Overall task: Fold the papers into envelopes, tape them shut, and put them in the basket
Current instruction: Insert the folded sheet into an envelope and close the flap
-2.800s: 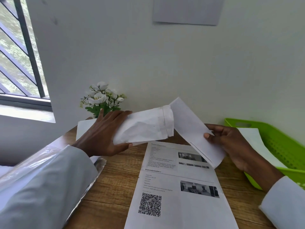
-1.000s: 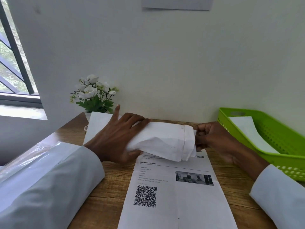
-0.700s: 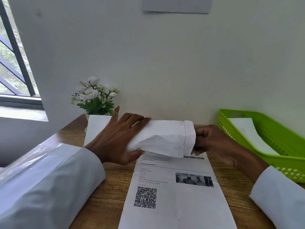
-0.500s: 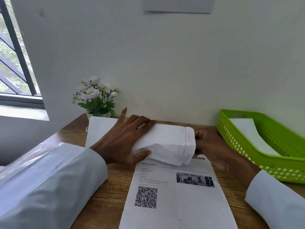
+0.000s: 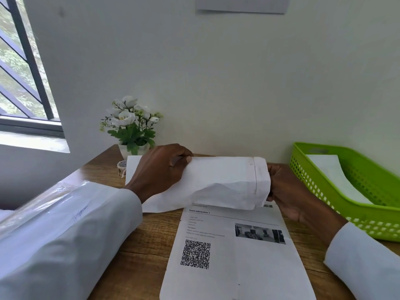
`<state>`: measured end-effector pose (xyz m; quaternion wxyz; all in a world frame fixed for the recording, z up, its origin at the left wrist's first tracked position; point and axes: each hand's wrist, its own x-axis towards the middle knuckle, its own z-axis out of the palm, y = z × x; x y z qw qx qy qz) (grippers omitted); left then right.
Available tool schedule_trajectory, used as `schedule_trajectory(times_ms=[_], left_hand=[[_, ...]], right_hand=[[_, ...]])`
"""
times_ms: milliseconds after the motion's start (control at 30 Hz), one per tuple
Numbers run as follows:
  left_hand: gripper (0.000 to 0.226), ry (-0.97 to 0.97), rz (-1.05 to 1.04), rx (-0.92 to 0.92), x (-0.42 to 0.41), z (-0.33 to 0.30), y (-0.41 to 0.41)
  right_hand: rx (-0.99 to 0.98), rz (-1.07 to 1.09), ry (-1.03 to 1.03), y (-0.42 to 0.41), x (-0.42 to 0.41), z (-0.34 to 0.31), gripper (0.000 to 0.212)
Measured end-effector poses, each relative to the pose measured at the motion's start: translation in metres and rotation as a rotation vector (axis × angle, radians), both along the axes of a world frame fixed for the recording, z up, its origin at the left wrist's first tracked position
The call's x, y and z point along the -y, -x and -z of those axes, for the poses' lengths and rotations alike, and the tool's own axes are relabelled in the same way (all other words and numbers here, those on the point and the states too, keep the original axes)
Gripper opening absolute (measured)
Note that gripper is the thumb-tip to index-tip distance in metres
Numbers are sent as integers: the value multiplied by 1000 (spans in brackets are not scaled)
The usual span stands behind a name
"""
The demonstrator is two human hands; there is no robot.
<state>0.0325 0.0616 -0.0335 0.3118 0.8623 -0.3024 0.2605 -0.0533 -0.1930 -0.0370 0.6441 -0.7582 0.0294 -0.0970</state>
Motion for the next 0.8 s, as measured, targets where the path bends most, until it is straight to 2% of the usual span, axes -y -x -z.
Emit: schedule_trajectory(times_ms=[67, 167, 267, 367, 433, 467, 567, 600, 633, 733, 800], left_hand=[[13, 54, -27, 0, 1, -1, 2], [12, 58, -41, 27, 3, -2, 6], [11, 55, -55, 25, 4, -3, 8], [12, 73, -74, 36, 3, -4, 9], [13, 101, -92, 45, 2, -7, 9], [12, 121, -104, 50, 1, -9, 9], [10, 175, -153, 52, -1, -15, 11], [10, 191, -165, 52, -1, -16, 11], [11, 209, -171, 49, -2, -17, 10], [17, 285, -149, 1, -3, -21, 7], [12, 299, -94, -67, -1, -22, 5]], right_hand=[[1, -5, 15, 0, 0, 2, 51], [24, -44, 35, -2, 1, 11, 23], [7, -44, 7, 2, -2, 7, 18], [-30, 7, -55, 1, -1, 4, 36], [7, 16, -101, 0, -2, 0, 29], [13, 6, -132, 0, 0, -1, 34], [65, -15, -179, -6, 6, -4, 76], [110, -37, -185, -7, 7, -5, 80], [164, -53, -187, -7, 6, -6, 75], [268, -57, -236, -4, 0, -6, 43], [289, -37, -265, -2, -3, -9, 38]])
